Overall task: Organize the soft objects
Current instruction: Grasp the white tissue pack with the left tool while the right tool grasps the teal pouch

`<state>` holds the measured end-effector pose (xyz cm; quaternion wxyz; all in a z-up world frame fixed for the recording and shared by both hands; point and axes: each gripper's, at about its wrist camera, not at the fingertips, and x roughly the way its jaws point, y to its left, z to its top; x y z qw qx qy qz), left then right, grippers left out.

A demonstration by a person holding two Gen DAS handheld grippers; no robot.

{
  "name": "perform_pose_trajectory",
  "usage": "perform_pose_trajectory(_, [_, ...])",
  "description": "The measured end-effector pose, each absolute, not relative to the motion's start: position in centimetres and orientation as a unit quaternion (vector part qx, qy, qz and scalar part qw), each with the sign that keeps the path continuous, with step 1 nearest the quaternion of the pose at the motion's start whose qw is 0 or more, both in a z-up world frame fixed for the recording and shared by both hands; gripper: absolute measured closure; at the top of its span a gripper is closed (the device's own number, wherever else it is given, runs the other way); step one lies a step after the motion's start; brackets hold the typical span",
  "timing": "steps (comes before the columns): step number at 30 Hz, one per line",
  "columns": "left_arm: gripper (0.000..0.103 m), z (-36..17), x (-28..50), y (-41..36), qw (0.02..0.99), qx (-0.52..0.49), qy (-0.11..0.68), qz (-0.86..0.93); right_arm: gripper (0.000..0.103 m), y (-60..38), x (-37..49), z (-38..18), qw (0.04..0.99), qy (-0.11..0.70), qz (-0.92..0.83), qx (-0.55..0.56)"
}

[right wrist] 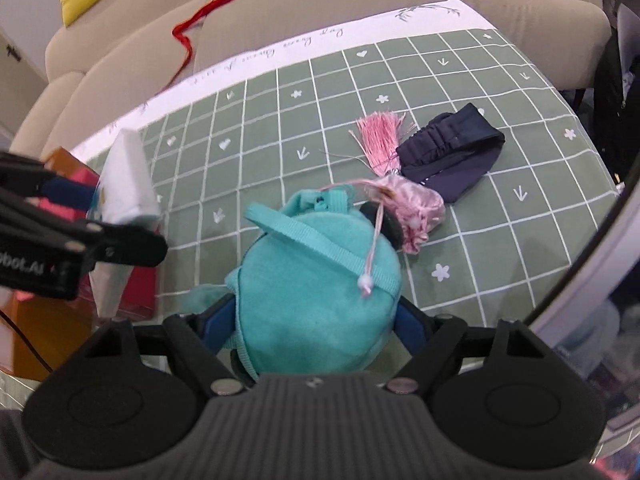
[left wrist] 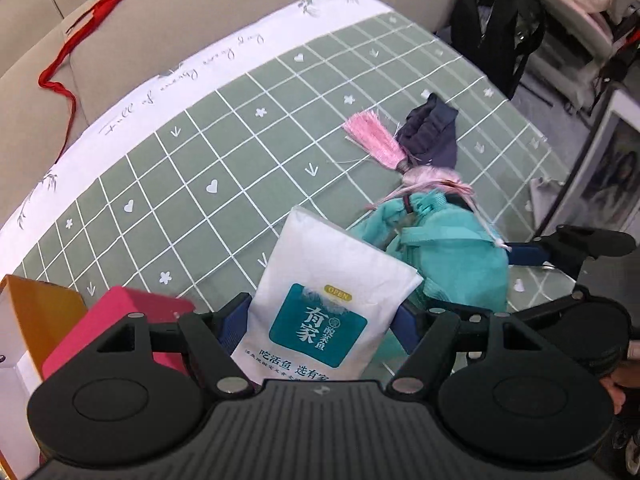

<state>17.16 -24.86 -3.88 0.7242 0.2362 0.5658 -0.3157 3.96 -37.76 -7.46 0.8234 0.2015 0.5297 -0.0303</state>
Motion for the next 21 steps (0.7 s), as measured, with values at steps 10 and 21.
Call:
perform_pose_trajectory(10, [0.019, -1.2, 16.8, -20.6, 0.747, 0.19, 0.556, -0.311, 0.029, -35.6, 4.1, -5.7, 0.822, 0.536, -0.033, 0.192])
perform_pose_trajectory(21, [0.019, 0.1, 15.8, -16.9, 0.753, 0.156, 0.556, -0.317, 0.031, -34.8, 3.2, -8.8, 0.799, 0.562, -0.023, 0.212])
